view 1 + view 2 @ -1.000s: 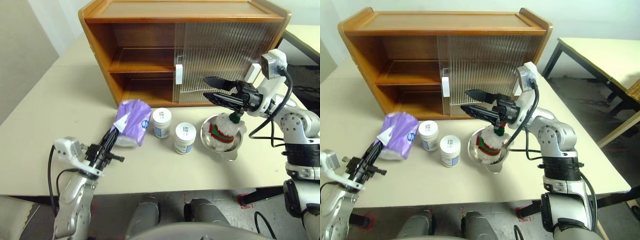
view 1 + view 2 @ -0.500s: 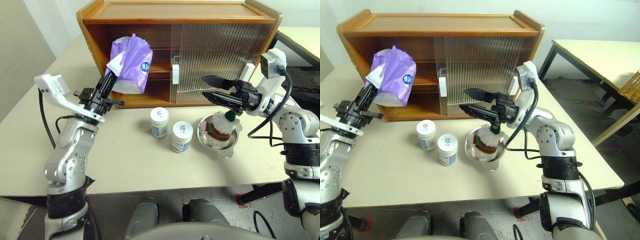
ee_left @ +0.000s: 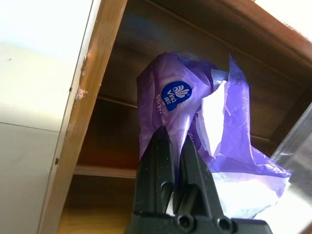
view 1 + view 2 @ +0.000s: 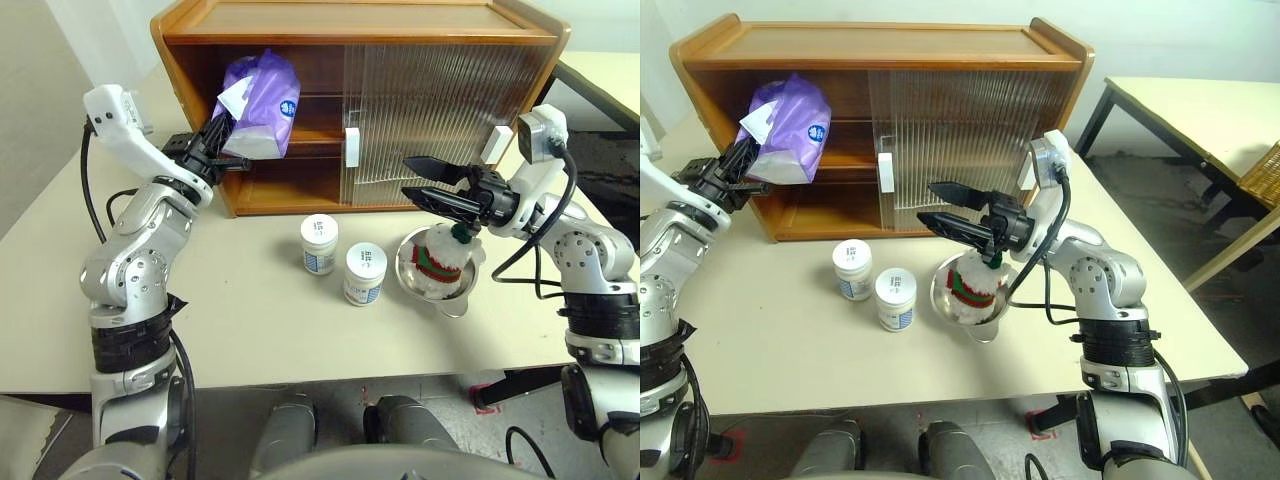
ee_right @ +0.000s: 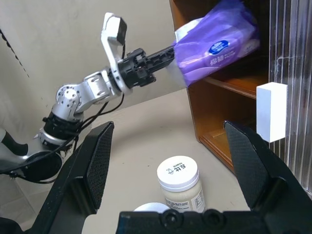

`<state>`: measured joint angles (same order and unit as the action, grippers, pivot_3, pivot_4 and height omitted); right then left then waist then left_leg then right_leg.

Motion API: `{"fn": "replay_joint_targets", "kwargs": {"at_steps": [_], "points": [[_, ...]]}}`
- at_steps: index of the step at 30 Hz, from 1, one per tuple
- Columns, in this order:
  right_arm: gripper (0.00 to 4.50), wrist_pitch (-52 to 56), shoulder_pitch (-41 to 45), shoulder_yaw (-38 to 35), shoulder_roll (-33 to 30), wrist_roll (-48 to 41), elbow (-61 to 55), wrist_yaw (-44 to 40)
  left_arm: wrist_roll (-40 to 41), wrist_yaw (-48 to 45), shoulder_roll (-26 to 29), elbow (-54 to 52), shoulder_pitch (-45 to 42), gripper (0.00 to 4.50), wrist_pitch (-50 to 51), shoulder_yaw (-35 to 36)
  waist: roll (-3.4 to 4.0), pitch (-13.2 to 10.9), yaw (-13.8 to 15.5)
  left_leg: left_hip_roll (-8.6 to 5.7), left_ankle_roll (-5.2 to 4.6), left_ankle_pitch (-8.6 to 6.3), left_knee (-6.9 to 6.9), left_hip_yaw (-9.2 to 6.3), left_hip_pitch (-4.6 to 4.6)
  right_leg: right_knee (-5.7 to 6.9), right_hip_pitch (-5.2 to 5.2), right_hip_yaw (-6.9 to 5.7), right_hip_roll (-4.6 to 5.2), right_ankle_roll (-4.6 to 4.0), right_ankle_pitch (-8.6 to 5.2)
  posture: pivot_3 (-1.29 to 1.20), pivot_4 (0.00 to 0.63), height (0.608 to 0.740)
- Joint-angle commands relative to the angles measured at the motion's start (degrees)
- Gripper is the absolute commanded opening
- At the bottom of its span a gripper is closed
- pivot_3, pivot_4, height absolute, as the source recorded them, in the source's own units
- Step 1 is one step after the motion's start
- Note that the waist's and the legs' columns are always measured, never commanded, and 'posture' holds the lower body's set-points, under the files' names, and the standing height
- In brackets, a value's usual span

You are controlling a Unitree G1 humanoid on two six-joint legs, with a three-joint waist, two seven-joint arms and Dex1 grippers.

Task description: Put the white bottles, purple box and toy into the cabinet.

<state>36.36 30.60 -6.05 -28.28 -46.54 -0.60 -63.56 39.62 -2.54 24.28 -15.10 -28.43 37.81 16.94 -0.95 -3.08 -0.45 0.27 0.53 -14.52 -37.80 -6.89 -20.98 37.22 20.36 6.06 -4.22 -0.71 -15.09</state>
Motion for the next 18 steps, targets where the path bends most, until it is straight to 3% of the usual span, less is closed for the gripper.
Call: {"fn": "replay_joint_targets", "kwargs": {"at_steps": [1,17,18], "points": [[4.50,-0.5,-0.5,-0.5,0.1,0.1,-1.0,0.4,-2.6,1.6,-0.3,3.4,-3.1,0.02,2.6,-1.5,-0.05,-0.1,0.0,0.00,0.00,0.00,0.00,0.00,0.00,0.00,0.00,0.00,0.00,0.00,0.01,-0.06,0.061,0.740],[4.50,-0.5,-1.7,-1.2,-0.1,-0.2,-2.2,1.2,-11.7,4.6,-7.8,11.8,-10.0,0.02,-0.1,-2.7,-0.26,-0.2,-0.6,-0.08,-0.02,0.00,-0.03,0.22,-0.01,-0.04,0.00,0.07,-0.09,0.25,0.07,-0.08,0.055,0.740],[4.50,-0.5,-1.7,-1.2,-0.2,-0.2,-2.2,1.2,-12.0,4.1,-8.0,12.0,-10.2,0.29,-0.5,-2.8,-0.27,-0.2,-0.7,-0.08,-0.02,0.00,-0.03,0.23,-0.01,-0.04,0.00,0.08,-0.10,0.26,0.07,-0.08,0.052,0.740]]}}
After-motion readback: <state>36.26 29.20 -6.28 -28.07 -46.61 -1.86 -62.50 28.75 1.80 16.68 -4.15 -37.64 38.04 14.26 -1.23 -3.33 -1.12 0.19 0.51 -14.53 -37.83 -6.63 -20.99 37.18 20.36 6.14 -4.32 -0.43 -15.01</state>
